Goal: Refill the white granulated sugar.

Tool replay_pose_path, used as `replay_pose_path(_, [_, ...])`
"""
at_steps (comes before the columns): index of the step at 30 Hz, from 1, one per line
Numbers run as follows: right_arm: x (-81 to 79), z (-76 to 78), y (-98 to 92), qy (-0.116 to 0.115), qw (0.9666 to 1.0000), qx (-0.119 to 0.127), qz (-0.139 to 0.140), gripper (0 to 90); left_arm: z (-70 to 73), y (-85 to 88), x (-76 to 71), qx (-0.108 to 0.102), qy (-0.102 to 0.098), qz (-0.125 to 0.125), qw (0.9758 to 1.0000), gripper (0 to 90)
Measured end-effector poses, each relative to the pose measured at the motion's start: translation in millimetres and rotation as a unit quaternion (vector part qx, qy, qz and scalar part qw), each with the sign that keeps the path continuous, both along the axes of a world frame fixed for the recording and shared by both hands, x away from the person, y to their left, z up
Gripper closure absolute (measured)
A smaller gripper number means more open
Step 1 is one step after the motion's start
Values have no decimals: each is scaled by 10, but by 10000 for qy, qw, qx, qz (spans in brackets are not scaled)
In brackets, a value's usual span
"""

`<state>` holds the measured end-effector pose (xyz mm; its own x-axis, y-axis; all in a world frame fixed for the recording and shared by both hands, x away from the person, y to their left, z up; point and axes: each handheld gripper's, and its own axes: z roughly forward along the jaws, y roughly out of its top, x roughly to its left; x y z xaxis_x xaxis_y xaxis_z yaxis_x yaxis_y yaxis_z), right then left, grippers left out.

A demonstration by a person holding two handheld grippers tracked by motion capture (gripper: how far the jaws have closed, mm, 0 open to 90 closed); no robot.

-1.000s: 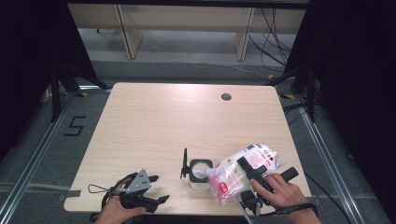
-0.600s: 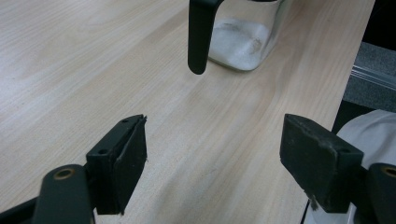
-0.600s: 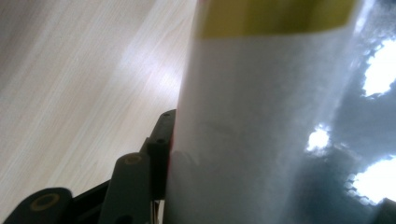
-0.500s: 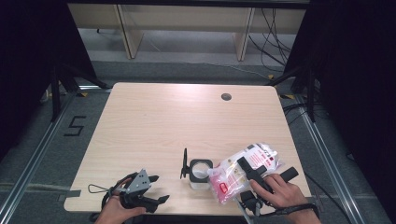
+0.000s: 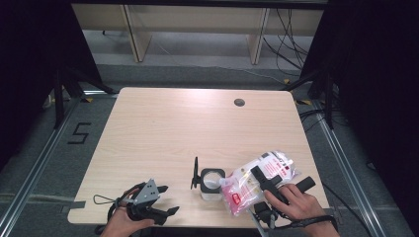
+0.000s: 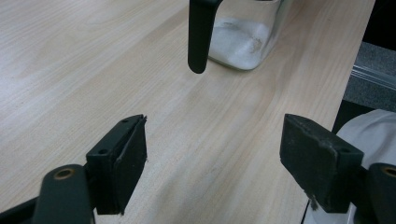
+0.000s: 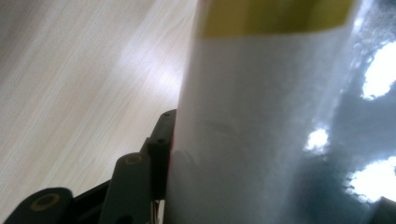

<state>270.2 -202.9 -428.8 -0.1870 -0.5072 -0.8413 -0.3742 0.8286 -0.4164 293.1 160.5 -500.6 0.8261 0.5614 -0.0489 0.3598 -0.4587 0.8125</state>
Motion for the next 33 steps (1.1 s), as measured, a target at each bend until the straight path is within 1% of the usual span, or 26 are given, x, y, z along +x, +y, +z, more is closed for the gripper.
replay_pose_path(2, [-8, 4, -1, -3, 10000, 8, -19, 547, -1, 1, 2, 0, 3, 0, 10000, 228])
replay_pose_path(4, [-4, 8, 3, 3, 10000, 17, 18, 547, 2, 3, 2, 20, 24, -17, 10000, 228])
replay_pose_path(5, [16, 28, 13, -52, 9997, -203, 161, 547, 2, 3, 2, 26, 22, -22, 10000, 228])
replay_pose_path(6, [15, 24, 16, -51, 9996, -211, 153, 548, 1, 1, 1, 16, 7, -12, 10000, 228])
replay_pose_path(8, [17, 22, 13, -33, 9997, -199, 161, 548, 6, 5, 2, 40, -38, -36, 10000, 228])
replay_pose_path(10, [10, 17, 18, -54, 9997, -173, 144, 548, 5, 4, 1, 25, -21, -11, 10000, 227])
replay_pose_path(11, [10, 17, 18, -54, 9997, -173, 144, 548, 1, -2, -3, -36, 10, 6, 10000, 227])
replay_pose_path(12, [6, 19, 19, -40, 9997, -179, 135, 548, 1, -1, -2, -30, 12, 3, 10000, 228])
replay_pose_path(13, [-13, 1, 16, -13, 10000, -23, 18, 548, 2, 0, -2, -19, -4, -1, 10000, 228])
replay_pose_path(14, [-17, 7, 19, -24, 10000, -56, 10, 548, 6, 8, 6, 48, -51, -49, 10000, 228])
replay_pose_path(15, [-19, 14, 22, -33, 9999, -104, 16, 548, 2, 2, 0, 16, -15, -4, 10000, 228])
replay_pose_path(18, [-21, 15, 23, -34, 10000, -86, 13, 548, 2, 1, -1, 19, 5, -12, 10000, 227])
replay_pose_path(20, [-17, 13, 19, -10, 10000, -50, 16, 549, 5, 3, 0, 26, -18, -11, 10000, 228])
replay_pose_path(21, [1, 32, 22, -30, 9997, -213, 144, 549, 5, 4, 1, 25, -19, -15, 10000, 228])
replay_pose_path(24, [8, 29, 18, -12, 9997, -197, 148, 549, 8, 7, 4, 45, -47, -46, 10000, 228])
replay_pose_path(25, [5, 7, 6, 16, 9999, -52, 127, 549, 6, 5, 2, 34, -29, -25, 10000, 227])
replay_pose_path(26, [8, 18, 6, 11, 9999, -86, 145, 549, 8, 7, 4, 51, -52, -51, 10000, 228])
replay_pose_path(27, [10, 15, 2, 32, 9999, -38, 154, 549, 6, 5, 2, 38, -29, -30, 10000, 228])
replay_pose_path(30, [9, 11, 2, 39, 9999, -51, 142, 549, 7, 7, 4, 53, -47, -51, 10000, 228])
replay_pose_path(31, [13, 5, 2, 68, 9998, 0, 169, 549, 6, 5, 1, 41, -31, -29, 10000, 228])
replay_pose_path(33, [10, 14, 1, 49, 9999, -28, 163, 550, 8, 6, 4, 51, -59, -51, 10000, 228])
